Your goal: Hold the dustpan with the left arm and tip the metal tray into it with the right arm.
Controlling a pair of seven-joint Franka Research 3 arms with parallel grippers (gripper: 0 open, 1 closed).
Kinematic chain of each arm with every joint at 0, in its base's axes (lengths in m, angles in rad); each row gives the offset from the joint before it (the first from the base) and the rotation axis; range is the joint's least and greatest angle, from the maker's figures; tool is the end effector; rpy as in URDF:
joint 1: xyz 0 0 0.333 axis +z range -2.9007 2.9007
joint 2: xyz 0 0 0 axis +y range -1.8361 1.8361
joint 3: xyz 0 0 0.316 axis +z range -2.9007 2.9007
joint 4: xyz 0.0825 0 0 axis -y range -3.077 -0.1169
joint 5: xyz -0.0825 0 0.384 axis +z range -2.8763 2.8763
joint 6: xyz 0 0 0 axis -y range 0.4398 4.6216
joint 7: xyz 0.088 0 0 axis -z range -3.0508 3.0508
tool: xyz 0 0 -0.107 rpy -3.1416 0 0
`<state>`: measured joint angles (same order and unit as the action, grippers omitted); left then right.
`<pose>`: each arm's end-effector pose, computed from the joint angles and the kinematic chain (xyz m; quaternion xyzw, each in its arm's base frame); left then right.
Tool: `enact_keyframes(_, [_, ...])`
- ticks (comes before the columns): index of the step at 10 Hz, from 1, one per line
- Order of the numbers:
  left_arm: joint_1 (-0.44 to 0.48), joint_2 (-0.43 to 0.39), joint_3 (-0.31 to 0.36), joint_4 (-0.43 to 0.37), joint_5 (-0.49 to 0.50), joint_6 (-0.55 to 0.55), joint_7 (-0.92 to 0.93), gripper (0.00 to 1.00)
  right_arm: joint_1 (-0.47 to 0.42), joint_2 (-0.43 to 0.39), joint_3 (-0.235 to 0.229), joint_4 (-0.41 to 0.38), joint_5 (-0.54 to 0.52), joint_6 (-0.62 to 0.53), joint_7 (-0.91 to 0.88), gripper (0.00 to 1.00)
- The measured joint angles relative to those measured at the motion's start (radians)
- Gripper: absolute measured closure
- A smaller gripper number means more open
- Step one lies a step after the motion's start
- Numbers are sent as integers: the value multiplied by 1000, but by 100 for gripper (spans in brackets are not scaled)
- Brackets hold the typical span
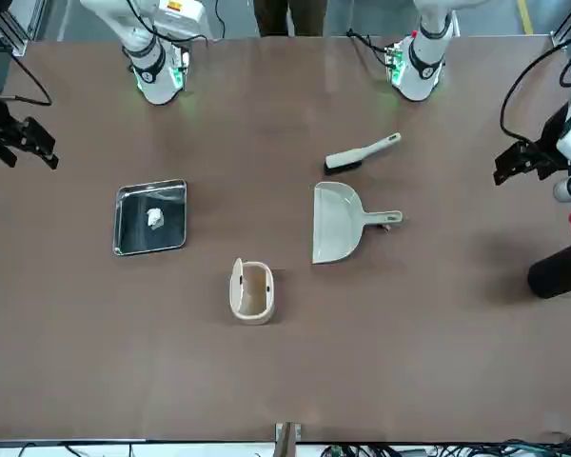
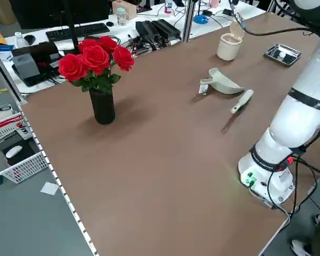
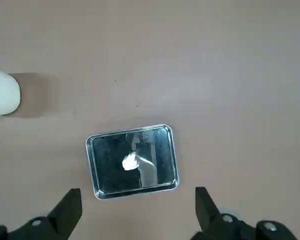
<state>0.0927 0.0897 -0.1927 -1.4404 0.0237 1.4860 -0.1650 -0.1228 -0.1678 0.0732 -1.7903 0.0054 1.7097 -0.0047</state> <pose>0.5715 -0.0491 0.6285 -0.9992 -0.0334 0.0206 0.0060 0.5130 -0.0220 0.6217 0.9988 -0.0229 0.0433 0.0046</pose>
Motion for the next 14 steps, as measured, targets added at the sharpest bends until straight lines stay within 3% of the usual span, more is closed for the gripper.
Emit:
enact_keyframes(3, [-3, 32, -1, -2, 0, 0, -104, 0, 0, 6, -22, -48, 0, 54, -2, 0])
enact_keyframes(6, [-22, 69, -10, -2, 0, 0, -391, 0, -1, 14, -103, -114, 9, 121, -106, 0])
enact_keyframes(9, [-126, 108, -21, -17, -1, 25, -771, 0, -2, 18, -184, -222, 41, 247, -272, 0])
enact_keyframes(11, [-154, 108, -26, -112, -8, 160, -1005, 0, -2, 25, -227, -303, 84, 322, -353, 0])
enact_keyframes(14, [-153, 51, -33, -324, -15, 366, -1282, 0, -2, 84, -264, -368, 164, 391, -482, 0])
